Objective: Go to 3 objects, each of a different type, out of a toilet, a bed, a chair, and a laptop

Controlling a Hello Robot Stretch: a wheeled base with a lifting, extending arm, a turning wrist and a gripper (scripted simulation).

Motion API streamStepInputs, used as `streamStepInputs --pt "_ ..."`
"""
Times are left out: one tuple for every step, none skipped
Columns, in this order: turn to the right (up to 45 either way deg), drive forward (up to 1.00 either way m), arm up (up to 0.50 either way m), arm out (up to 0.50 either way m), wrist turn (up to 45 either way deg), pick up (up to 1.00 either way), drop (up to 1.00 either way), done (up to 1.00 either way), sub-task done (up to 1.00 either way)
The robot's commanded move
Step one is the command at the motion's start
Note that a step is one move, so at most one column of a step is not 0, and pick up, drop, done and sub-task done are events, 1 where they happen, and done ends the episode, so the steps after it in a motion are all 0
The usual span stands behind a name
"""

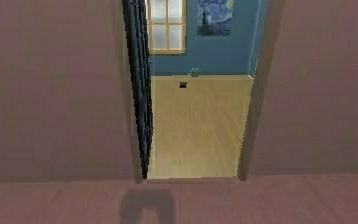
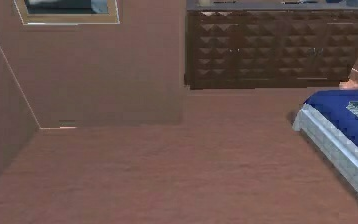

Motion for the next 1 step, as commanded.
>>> streamStepInputs --pt "0.0 1.00 0.00 0.00 0.0 0.00 0.00 0.00 0.00"
